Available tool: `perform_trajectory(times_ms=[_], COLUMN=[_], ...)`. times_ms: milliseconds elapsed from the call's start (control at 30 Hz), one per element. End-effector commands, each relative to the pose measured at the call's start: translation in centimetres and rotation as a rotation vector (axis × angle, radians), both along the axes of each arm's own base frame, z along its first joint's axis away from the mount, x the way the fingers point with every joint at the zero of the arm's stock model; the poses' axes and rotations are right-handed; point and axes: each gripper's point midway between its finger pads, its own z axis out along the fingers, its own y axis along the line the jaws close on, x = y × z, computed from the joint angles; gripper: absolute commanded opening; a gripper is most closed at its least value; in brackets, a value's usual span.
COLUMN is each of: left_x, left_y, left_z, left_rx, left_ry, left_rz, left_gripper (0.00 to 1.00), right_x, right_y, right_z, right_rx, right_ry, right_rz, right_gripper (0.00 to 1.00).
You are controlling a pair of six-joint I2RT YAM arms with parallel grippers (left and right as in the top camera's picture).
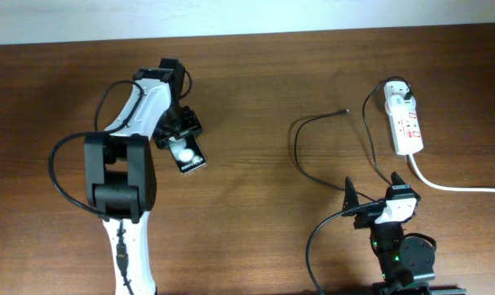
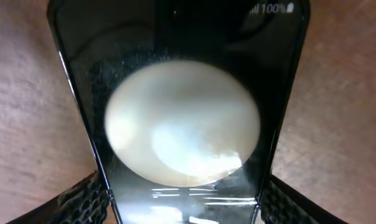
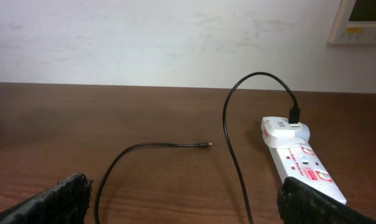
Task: Plug charger to phone and switch on socket
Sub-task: 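Grasp the black phone with the left gripper and lift it, then rotate the phone upright, bottom edge facing right, with the left gripper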
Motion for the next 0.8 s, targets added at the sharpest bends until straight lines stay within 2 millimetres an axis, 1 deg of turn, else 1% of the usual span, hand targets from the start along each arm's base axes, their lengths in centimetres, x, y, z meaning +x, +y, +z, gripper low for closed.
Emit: perform_trajectory(times_ms=[0, 33, 67, 100, 167, 233, 267, 300, 333, 367, 400, 433, 500, 567, 600, 633, 667, 700, 733, 767], left_x=[0.8, 0.8, 0.9, 0.7, -0.3, -2.0, -3.4, -4.4, -7.1, -8.8, -10.3, -12.3, -16.7, -20.4, -22.9, -24.6, -25.7, -27.6, -29.4, -30.5], left_y=[0.2, 0.3, 0.4, 0.4, 0.5, 0.7, 0.9, 1.1, 1.4, 1.6, 1.8, 2.1, 2.8, 3.3, 3.6, 3.8, 3.9, 3.9, 3.9, 4.1], left_z=[3.0, 5.1, 6.2, 8.7, 13.3, 17.9, 20.6, 22.7, 26.6, 28.7, 30.3, 32.0, 34.8, 36.6, 37.7, 38.4, 38.8, 39.1, 39.1, 38.7], left_rx=[0.0, -0.001, -0.004, -0.009, -0.018, -0.027, -0.033, -0.038, -0.048, -0.053, -0.058, -0.062, -0.064, -0.07, -0.077, -0.086, -0.094, -0.114, -0.143, -0.155], left_ry=[-0.03, -0.06, -0.081, -0.125, -0.194, -0.264, -0.309, -0.348, -0.424, -0.468, -0.506, -0.546, -0.614, -0.676, -0.723, -0.767, -0.798, -0.843, -0.877, -0.892], left_rz=[0.0, 0.001, 0.002, 0.002, 0.002, 0.002, 0.002, 0.002, 0.002, 0.002, 0.003, 0.003, 0.006, 0.007, 0.008, 0.007, 0.007, 0.011, 0.037, 0.061], left_gripper=[0.72, 0.72, 0.72, 0.72, 0.71, 0.71, 0.72, 0.72, 0.72, 0.72, 0.72, 0.72, 0.72, 0.72, 0.72, 0.72, 0.73, 0.73, 0.73, 0.73], right_x=[0.0, 0.0, 0.0, 0.0, 0.0, 0.0, 0.0, 0.0, 0.0, 0.0, 0.0, 0.0, 0.0, 0.0, 0.0, 0.0, 0.0, 0.0, 0.0, 0.0], right_y=[0.1, 0.1, 0.1, 0.1, 0.1, 0.1, 0.1, 0.1, 0.1, 0.1, 0.1, 0.1, 0.1, 0.1, 0.1, 0.1, 0.1, 0.1, 0.1, 0.1], right_z=[-0.3, -0.3, -0.3, -0.3, -0.3, -0.3, -0.3, -0.3, -0.3, -0.3, -0.3, -0.3, -0.3, -0.3, -0.3, -0.3, -0.3, -0.3, -0.3, -0.3], right_rx=[-0.007, -0.007, -0.007, -0.007, -0.007, -0.007, -0.007, -0.007, -0.007, -0.007, -0.007, -0.007, -0.007, -0.007, -0.007, -0.007, -0.007, -0.007, -0.007, -0.007], right_ry=[0.005, 0.005, 0.005, 0.005, 0.004, 0.005, 0.005, 0.005, 0.005, 0.005, 0.005, 0.005, 0.005, 0.005, 0.004, 0.005, 0.005, 0.004, 0.004, 0.005], right_rz=[0.006, 0.006, 0.006, 0.006, 0.006, 0.006, 0.006, 0.006, 0.006, 0.006, 0.006, 0.006, 0.006, 0.006, 0.006, 0.006, 0.006, 0.006, 0.006, 0.006], right_gripper=[0.99, 0.99, 0.99, 0.99, 0.99, 0.99, 0.99, 0.99, 0.99, 0.99, 0.99, 0.99, 0.99, 0.99, 0.99, 0.99, 0.99, 0.99, 0.99, 0.99])
